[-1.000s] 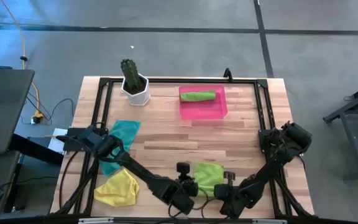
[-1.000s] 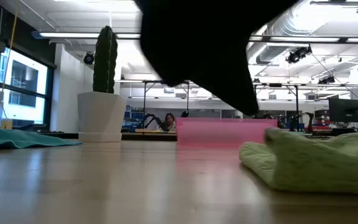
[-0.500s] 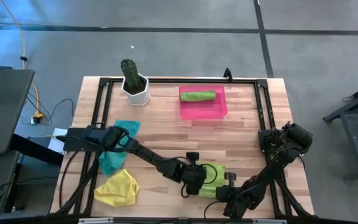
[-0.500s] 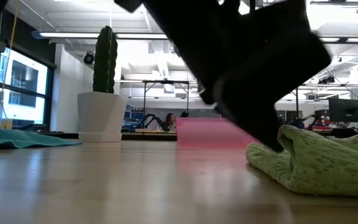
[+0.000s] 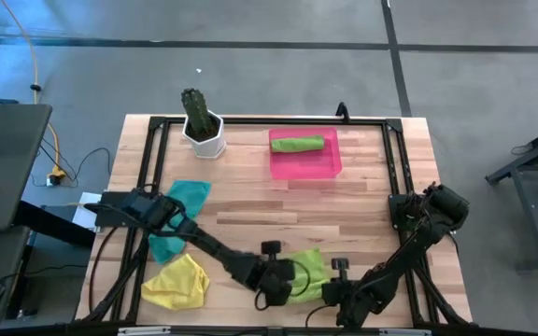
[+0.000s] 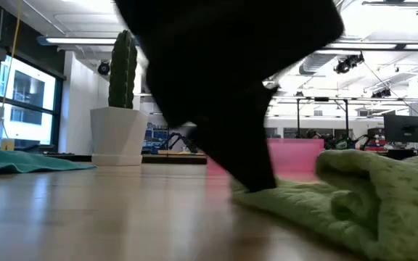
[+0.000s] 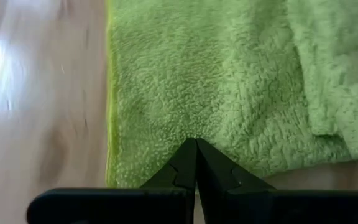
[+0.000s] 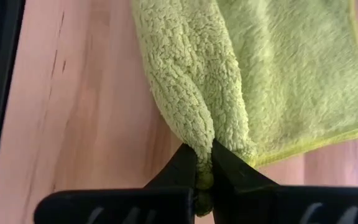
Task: Roll microfiber towels into tight, uniform cylinder then place into a basket
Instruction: Roll the light green microfiber cloth
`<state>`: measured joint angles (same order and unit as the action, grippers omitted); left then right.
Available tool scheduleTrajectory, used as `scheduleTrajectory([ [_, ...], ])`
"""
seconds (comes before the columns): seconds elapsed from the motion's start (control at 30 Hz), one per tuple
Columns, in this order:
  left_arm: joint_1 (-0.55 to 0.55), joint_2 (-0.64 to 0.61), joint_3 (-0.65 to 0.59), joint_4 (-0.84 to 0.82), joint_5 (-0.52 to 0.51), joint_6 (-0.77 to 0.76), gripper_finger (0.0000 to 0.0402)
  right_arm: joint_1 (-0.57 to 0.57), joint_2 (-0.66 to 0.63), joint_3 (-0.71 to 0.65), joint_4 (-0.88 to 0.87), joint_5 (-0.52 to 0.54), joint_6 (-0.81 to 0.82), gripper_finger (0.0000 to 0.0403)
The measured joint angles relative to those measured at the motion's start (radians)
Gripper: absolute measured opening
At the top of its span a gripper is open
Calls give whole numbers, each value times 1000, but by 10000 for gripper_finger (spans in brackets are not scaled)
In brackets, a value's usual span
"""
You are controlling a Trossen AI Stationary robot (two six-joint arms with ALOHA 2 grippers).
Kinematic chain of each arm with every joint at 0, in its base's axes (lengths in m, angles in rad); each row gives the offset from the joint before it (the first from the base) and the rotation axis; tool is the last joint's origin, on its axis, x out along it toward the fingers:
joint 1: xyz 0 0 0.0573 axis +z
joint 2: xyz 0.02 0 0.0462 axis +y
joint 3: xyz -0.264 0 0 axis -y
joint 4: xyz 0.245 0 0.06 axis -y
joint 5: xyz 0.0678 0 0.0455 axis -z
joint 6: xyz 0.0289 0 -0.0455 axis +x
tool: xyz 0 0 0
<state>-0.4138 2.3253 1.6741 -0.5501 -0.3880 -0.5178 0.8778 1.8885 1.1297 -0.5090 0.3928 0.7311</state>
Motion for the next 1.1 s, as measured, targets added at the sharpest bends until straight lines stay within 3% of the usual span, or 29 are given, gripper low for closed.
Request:
scheduleTrajectory([
  [0.2, -65, 3, -1, -142, -132, -211, 0, -115, 0, 0, 110, -56, -263, 0],
  [0.57, -80, -1, -4, -401, -200, -416, 0, -335, -1, 0, 158, -361, -478, 0],
  [0.77, -90, -6, -7, -406, -210, -441, 0, -400, -12, -81, 328, -452, -474, 0],
  [1.0, -103, -6, -8, -391, -222, -477, 0, -405, -43, -331, 782, -464, -338, 0],
  [1.1, -100, -6, -8, -388, -197, -523, 0, -406, -66, -402, 877, -487, -244, 0],
])
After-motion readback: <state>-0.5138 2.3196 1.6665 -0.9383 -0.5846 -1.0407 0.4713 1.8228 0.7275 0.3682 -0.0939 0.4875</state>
